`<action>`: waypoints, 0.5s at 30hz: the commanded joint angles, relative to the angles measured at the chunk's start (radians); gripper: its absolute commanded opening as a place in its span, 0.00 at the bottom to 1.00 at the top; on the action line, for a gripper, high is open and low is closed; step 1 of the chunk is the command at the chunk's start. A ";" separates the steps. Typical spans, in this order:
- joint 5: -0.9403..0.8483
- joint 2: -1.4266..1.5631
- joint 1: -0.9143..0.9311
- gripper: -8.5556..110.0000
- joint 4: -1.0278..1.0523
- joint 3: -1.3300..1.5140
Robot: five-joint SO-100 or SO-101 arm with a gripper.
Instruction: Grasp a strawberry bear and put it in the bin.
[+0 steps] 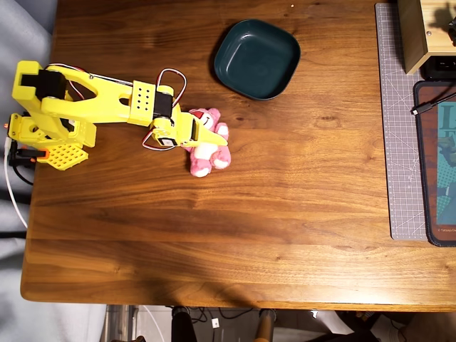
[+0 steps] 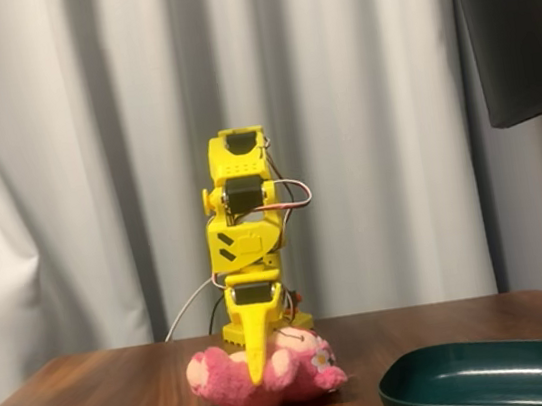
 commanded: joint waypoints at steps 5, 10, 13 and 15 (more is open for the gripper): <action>0.020 -0.003 0.051 0.48 0.012 -0.046; 0.023 -0.005 0.064 0.43 0.005 -0.038; 0.023 -0.005 0.064 0.38 0.005 -0.038; 0.023 -0.006 0.061 0.32 0.005 -0.038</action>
